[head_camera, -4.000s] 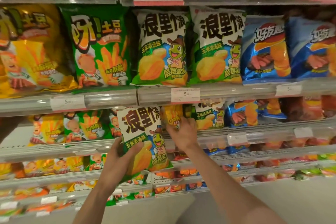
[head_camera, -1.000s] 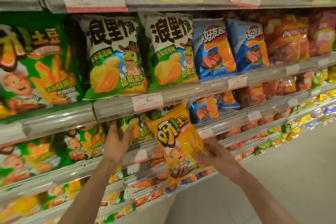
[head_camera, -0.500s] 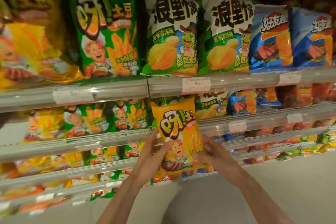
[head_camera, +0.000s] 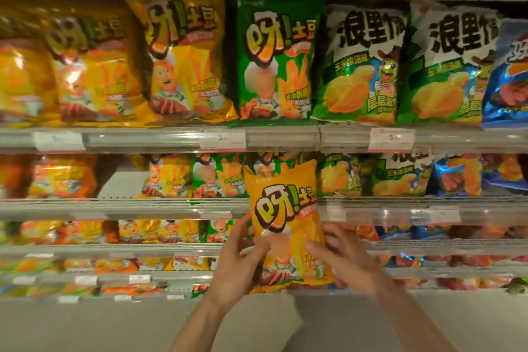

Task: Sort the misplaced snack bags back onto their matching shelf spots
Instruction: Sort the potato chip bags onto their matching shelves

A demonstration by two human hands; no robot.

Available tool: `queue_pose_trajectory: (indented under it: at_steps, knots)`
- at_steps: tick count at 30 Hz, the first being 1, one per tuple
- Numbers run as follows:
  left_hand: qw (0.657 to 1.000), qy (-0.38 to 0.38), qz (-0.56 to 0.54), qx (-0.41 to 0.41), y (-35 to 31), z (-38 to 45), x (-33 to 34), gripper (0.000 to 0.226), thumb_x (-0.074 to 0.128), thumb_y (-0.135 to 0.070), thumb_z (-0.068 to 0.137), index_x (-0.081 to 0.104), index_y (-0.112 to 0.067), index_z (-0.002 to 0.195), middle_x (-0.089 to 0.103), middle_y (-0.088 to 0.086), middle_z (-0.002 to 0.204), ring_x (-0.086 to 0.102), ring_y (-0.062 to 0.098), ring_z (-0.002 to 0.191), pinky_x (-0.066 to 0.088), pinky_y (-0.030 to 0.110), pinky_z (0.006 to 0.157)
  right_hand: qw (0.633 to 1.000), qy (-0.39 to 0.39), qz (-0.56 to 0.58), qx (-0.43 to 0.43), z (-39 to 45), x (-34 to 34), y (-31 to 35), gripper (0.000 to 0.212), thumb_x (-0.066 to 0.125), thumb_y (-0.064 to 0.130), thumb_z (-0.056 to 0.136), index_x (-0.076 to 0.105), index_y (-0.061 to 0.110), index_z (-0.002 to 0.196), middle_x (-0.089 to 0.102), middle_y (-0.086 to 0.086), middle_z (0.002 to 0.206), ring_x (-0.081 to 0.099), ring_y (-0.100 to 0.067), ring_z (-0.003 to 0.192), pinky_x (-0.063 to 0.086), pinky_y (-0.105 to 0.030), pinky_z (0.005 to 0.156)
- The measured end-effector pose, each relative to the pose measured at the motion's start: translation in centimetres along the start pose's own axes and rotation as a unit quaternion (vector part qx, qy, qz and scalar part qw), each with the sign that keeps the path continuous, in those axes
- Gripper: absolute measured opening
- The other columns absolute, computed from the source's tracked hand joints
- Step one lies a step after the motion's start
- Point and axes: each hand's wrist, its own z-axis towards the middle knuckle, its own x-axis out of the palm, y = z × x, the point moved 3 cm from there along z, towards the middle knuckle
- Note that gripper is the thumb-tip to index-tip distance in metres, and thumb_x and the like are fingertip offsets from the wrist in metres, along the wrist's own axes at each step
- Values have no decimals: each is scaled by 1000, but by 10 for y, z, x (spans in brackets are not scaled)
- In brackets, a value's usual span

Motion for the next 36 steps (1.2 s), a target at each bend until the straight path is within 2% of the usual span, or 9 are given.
queue_pose_trajectory:
  at_steps: [5, 8, 12, 15, 17, 24, 29, 32, 36]
  knots:
    - [996, -78, -20, -31, -5, -25, -43, 66, 82, -52, 76, 45, -50, 131, 63, -18, 120, 60, -3, 110, 48, 15, 79, 997, 73, 0, -26, 15, 44, 16, 54, 75, 50, 74, 59, 28, 120, 77, 12, 111, 72, -3, 100, 54, -34, 96]
    - [992, -122, -14, -29, -3, -37, -75, 56, 81, -56, 72, 51, -56, 120, 63, -25, 116, 62, -6, 108, 50, 15, 82, 993, 112, 11, -29, 23, 78, 29, 47, 76, 42, 75, 61, 25, 117, 77, 3, 110, 74, -3, 93, 56, -24, 80]
    - [987, -156, -8, -34, -2, -49, -115, 84, 74, -74, 56, 49, -52, 133, 65, -6, 128, 63, 10, 117, 52, 35, 99, 986, 160, 31, -30, 30, 122, 46, 39, 74, 35, 83, 54, 28, 117, 72, 8, 112, 72, 7, 85, 54, -12, 69]
    - [984, -175, -11, -24, -4, -55, -143, 70, 75, -66, 66, 52, -52, 130, 67, -6, 124, 63, 10, 114, 51, 25, 89, 981, 192, 14, -32, 38, 152, 56, 53, 74, 53, 78, 51, 36, 122, 69, 14, 119, 68, 9, 98, 53, -14, 81]
    - [984, -176, -9, -22, -1, -55, -165, 46, 76, -53, 78, 55, -54, 119, 69, -13, 120, 64, 8, 113, 51, 23, 87, 979, 198, -8, -37, 48, 175, 60, 79, 77, 68, 69, 50, 35, 134, 67, 12, 129, 65, -1, 114, 52, -29, 100]
    - [990, -142, 7, -19, 29, -24, -263, 69, 71, -70, 71, 51, -53, 135, 70, -12, 127, 67, 13, 117, 51, 49, 104, 984, 168, -52, -28, 85, 266, 70, 88, 74, 79, 61, 53, 33, 134, 62, 4, 137, 60, -12, 124, 52, -38, 105]
    - [995, -95, 25, -14, 46, 9, -340, 58, 70, -56, 82, 52, -48, 136, 69, -20, 123, 62, 9, 120, 50, 36, 104, 993, 107, -39, 5, 101, 335, 87, 58, 72, 66, 76, 59, 34, 123, 63, 12, 131, 66, -6, 113, 52, -33, 100]
    - [998, -54, 39, -19, 41, 26, -376, 32, 68, -39, 94, 52, -53, 118, 69, -27, 112, 63, -6, 110, 50, 6, 79, 995, 99, -22, -10, 106, 370, 106, 42, 67, 60, 80, 65, 36, 115, 75, 18, 111, 71, 3, 97, 53, -26, 85]
    - [996, -53, 67, 0, 36, 47, -414, 49, 60, -45, 97, 34, -44, 138, 56, -29, 115, 56, -22, 94, 42, -4, 72, 998, 29, 42, -37, 125, 398, 118, 21, 65, 42, 89, 66, 30, 106, 71, 26, 83, 67, 10, 74, 46, -6, 61]
